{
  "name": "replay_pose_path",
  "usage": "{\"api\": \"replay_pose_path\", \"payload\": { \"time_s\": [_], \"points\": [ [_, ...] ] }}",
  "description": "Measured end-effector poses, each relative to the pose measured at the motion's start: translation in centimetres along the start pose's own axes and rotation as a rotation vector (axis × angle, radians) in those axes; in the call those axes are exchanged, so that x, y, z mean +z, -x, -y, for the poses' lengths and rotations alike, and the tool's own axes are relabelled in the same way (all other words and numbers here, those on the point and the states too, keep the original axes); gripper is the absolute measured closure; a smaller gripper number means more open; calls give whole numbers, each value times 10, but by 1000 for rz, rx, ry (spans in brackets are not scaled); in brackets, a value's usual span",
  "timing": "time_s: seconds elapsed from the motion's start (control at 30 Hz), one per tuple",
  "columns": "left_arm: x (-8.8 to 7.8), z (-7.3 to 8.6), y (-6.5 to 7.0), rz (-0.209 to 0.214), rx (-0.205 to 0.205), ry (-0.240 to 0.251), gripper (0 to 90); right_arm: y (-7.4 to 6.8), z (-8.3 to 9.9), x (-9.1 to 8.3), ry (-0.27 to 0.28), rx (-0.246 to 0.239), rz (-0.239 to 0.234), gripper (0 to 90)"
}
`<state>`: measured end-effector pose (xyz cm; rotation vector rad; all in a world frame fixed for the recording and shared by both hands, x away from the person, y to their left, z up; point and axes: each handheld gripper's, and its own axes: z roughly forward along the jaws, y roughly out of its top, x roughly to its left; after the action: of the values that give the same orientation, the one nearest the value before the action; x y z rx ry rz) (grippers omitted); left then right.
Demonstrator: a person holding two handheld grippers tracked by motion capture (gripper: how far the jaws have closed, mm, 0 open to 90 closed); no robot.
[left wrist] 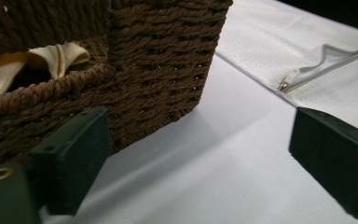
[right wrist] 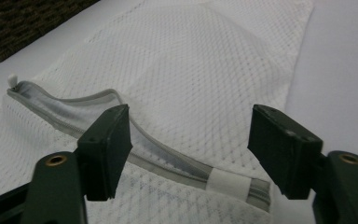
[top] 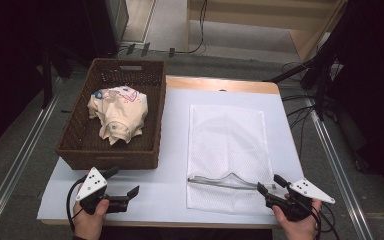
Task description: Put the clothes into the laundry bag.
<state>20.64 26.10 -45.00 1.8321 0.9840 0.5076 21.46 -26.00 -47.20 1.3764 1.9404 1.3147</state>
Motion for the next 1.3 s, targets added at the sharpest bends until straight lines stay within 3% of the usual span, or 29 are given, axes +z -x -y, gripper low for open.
{"api": "replay_pose_path", "payload": {
  "time_s": [0.07, 0.1, 0.13, 0.17, 0.2, 0.23, 0.27, 0.33, 0.4, 0.53, 0.57, 0.6, 0.63, 0.73, 0.8, 0.87, 0.9, 0.93, 1.0, 1.07, 1.13, 1.17, 1.2, 1.3],
  "points": [
    [3, -1, 4, -15, -3, 1, 266, -5, 0, 1, 2, -21, -8, 491],
    [3, -1, 6, 18, -3, 16, 266, -5, 0, 1, 2, -21, -8, 491],
    [4, -2, 9, 51, 3, 24, 380, -7, 0, 2, 2, -30, -16, 565],
    [6, -2, 12, 77, 9, 21, 548, -8, 0, 4, -13, -30, -37, 635],
    [11, -3, 17, 98, 20, -2, 620, -9, 0, 6, -40, -23, -70, 699],
    [19, -3, 27, 123, 34, -33, 806, -15, 2, 11, -64, -32, -68, 799],
    [19, -3, 27, 123, 34, -33, 851, -17, 2, 13, -71, -40, -66, 834],
    [33, -4, 42, 132, 88, -79, 899, -21, 2, 16, -85, -46, -72, 862],
    [43, -6, 50, 148, 113, -103, 900, -26, 2, 20, -86, -61, -87, 900],
    [58, -12, 55, 214, 90, -109, 900, -35, 0, 26, -89, -70, -91, 900],
    [66, -13, 58, 255, 81, -135, 900, -37, -1, 29, -103, -77, -84, 900],
    [66, -13, 58, 255, 81, -135, 900, -37, -1, 29, -103, -77, -84, 900],
    [72, -14, 61, 286, 81, -155, 900, -38, -1, 30, -107, -82, -84, 900],
    [85, -17, 71, 317, 139, -200, 900, -37, -5, 35, -110, -79, -81, 822],
    [92, -20, 77, 353, 151, -210, 900, -38, -9, 39, -110, -75, -62, 766],
    [97, -20, 80, 365, 151, -218, 900, -40, -15, 47, -118, -78, -77, 707],
    [99, -19, 81, 369, 152, -223, 900, -42, -17, 51, -137, -82, -75, 668],
    [100, -18, 83, 367, 164, -233, 886, -48, -19, 63, -188, -119, -38, 605],
    [99, -17, 85, 374, 191, -237, 875, -50, -19, 66, -206, -130, -31, 571],
    [99, -16, 86, 379, 185, -240, 864, -54, -17, 73, -247, -142, 19, 537],
    [99, -15, 86, 382, 184, -241, 862, -53, -16, 74, -255, -138, 28, 580],
    [99, -15, 85, 384, 187, -246, 857, -52, -17, 73, -261, -133, 42, 739],
    [99, -16, 85, 382, 188, -251, 857, -52, -17, 73, -261, -133, 42, 739],
    [99, -16, 86, 384, 186, -256, 841, -49, -21, 74, -270, -140, 33, 890]
  ]
}}
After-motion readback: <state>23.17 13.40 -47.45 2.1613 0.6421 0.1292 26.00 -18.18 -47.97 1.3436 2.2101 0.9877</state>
